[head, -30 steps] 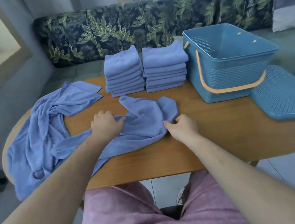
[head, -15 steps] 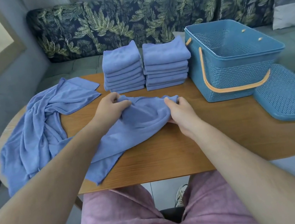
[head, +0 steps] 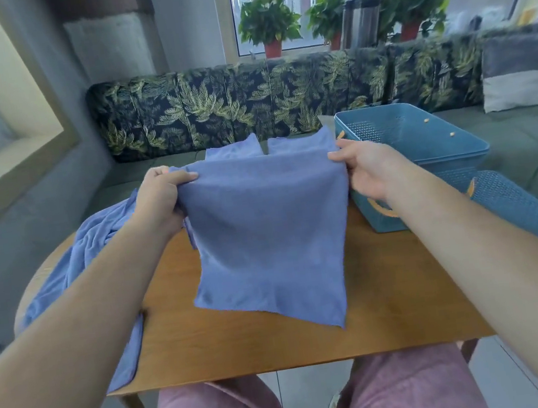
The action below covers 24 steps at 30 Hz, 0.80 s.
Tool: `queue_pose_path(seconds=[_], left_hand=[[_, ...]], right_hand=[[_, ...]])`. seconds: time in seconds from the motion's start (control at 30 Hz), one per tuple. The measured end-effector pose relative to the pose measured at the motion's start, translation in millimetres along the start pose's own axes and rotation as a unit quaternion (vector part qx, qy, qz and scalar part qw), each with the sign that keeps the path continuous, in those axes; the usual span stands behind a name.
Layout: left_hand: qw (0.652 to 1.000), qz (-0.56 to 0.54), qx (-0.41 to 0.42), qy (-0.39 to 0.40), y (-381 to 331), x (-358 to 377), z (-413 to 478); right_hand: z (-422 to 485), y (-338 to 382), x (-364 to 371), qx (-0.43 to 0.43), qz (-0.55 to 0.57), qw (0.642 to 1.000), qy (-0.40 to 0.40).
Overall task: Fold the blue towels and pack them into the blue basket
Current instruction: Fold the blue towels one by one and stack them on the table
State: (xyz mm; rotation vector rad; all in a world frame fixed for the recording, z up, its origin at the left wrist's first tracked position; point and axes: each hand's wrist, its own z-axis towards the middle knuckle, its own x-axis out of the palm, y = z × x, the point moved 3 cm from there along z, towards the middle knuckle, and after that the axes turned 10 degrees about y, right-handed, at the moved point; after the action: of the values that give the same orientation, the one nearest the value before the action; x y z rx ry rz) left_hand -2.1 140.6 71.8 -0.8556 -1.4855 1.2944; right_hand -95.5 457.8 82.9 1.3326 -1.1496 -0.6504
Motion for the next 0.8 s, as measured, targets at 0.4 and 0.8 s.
queue_pose_path(seconds=[0.4,0.8], left_hand=[[0.998,-0.017,0.049,-0.032,-66,-11,-15],[0.984,0.090,0.137,0.063,-142,9,-76]], right_hand=[[-23,66,30,-0.058,-0.043,0.995,0.074],[-110,125,23,-0.197,-0.181,0.961,0.069]])
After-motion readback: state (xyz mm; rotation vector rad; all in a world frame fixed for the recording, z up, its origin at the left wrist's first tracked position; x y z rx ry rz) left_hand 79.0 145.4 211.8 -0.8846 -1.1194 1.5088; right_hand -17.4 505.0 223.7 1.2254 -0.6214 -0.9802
